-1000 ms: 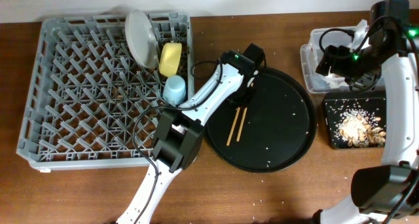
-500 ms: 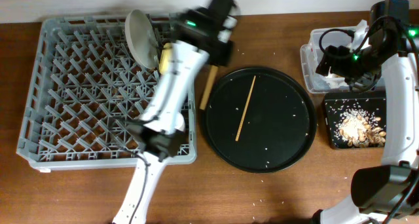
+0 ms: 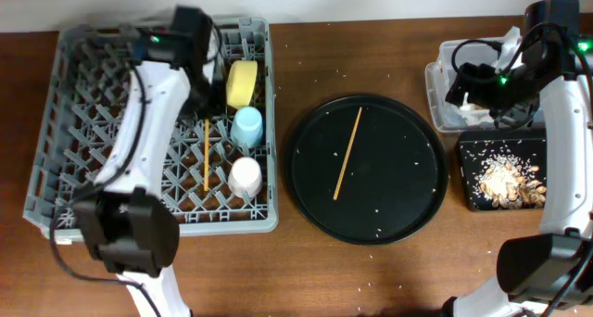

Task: Sort waste into correct bins and load items into the dishwasher rack
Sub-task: 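Pick one chopstick from the tray and drop it into the rack, then pick the second chopstick with the left gripper and place it in the rack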

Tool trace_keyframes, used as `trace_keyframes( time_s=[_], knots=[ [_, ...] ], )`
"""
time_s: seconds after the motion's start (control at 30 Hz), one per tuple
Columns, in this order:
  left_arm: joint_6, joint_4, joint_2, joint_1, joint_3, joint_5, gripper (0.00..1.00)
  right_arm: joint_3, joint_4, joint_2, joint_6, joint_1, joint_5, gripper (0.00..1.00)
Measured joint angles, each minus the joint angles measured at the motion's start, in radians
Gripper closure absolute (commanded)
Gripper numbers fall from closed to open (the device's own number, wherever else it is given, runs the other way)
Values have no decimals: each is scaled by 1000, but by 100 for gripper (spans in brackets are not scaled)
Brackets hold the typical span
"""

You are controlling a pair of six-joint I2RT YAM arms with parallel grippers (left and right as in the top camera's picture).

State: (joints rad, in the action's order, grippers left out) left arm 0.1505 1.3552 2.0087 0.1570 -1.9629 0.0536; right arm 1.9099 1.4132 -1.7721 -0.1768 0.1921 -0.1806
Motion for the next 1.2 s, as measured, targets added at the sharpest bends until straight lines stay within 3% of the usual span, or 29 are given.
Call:
trace_keyframes(
  time_s=[0.1, 0.13, 0.17, 0.2, 0.27, 0.33, 0.43, 0.6, 0.73, 1.0, 1.2],
  knots=[
    [0, -277, 6, -25, 236, 6, 99, -1, 2, 0, 1, 0, 0, 2],
    [0, -321, 7, -33, 303, 6, 87, -1, 1, 0, 0, 0, 0, 2],
    [0, -338, 8, -34, 327, 7, 63, -1, 1, 0, 0, 0, 0, 2],
    [2, -340, 8, -34, 338, 7, 46, -1, 1, -1, 0, 0, 0, 2],
    [-3, -342, 7, -33, 338, 7, 37, -1, 1, -1, 1, 0, 0, 2],
    [0, -280, 4, -33, 314, 6, 37, -1, 0, -1, 0, 0, 0, 2],
    [0, -154, -43, -26, 94, 0, 36, -1, 0, -1, 1, 0, 0, 2],
    [14, -212, -123, 176, 20, -42, 39, -1, 1, -1, 0, 0, 0, 2],
    [71, -328, -1, 375, 20, -51, 43, -1, 3, -1, 1, 0, 0, 2],
    [105, -414, 247, 563, 22, -50, 44, -1, 3, -1, 0, 0, 0, 2],
    [114, -427, 341, 594, 22, -50, 62, -1, 5, -1, 0, 0, 0, 2]
  ],
)
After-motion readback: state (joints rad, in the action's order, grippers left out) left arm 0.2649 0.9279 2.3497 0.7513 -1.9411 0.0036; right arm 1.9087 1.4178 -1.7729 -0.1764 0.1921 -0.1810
